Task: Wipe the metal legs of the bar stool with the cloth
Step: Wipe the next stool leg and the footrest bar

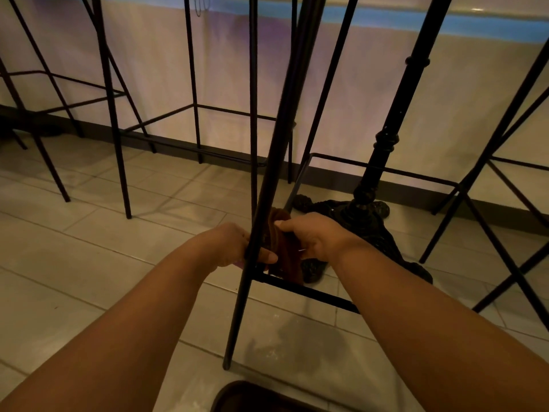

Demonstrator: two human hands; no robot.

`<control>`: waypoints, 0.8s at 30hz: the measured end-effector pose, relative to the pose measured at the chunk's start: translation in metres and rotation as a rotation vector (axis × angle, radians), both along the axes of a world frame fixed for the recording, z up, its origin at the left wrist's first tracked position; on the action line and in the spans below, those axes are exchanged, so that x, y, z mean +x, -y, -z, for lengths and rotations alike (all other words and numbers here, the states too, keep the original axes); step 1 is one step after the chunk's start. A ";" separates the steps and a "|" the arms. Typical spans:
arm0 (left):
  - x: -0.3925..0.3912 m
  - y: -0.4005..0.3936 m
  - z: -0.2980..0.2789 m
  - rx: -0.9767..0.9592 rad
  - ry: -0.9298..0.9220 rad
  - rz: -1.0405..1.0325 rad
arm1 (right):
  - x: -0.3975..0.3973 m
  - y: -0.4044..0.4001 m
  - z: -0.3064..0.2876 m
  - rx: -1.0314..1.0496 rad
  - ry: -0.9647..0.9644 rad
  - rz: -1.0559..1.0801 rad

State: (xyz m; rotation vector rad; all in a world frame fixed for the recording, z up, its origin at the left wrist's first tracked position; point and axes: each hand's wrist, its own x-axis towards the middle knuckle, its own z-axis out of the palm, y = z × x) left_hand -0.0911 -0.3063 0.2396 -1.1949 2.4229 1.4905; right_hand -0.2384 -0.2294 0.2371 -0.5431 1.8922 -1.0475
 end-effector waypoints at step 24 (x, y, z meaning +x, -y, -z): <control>0.002 -0.035 -0.025 0.015 0.064 -0.010 | -0.035 0.003 0.005 -0.062 0.259 -0.140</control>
